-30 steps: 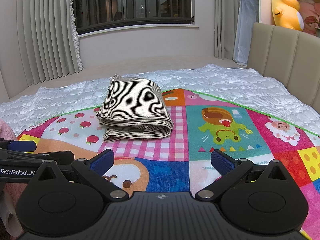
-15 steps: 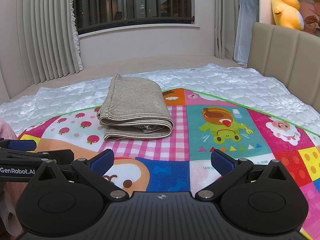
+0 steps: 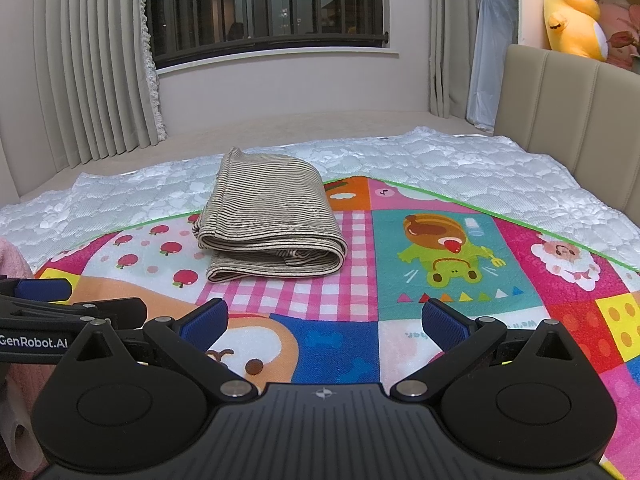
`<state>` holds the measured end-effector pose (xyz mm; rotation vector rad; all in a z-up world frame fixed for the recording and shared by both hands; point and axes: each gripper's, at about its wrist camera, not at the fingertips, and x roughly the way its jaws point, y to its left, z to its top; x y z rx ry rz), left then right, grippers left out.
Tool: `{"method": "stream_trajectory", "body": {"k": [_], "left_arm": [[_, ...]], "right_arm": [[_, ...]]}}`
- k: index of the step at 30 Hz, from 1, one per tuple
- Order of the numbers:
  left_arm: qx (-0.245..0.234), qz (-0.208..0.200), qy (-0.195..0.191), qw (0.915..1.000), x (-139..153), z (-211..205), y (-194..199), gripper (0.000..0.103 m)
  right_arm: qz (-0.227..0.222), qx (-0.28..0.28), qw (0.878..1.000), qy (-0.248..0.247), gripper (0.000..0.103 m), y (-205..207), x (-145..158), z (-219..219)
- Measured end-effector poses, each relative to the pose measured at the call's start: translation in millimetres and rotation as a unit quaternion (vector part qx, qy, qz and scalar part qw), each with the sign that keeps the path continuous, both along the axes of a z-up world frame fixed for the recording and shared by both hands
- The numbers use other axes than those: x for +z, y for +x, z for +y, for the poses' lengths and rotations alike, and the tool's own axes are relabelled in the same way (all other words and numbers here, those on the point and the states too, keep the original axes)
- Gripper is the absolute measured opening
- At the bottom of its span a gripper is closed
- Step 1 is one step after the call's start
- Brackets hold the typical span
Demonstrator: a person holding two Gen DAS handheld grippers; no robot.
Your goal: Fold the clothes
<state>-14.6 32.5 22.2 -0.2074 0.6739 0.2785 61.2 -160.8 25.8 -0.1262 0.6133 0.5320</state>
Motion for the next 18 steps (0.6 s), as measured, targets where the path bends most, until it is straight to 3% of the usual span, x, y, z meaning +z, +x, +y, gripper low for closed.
{"method": "stream_trajectory", "body": {"k": [18], "left_arm": [[-0.002,-0.007,0.001,1.0000,0.6,-0.3,-1.8,0.103]], "right_arm": [[-0.001,0.000,1.000,0.000,0.103,0.7,-0.3,0.4]]}}
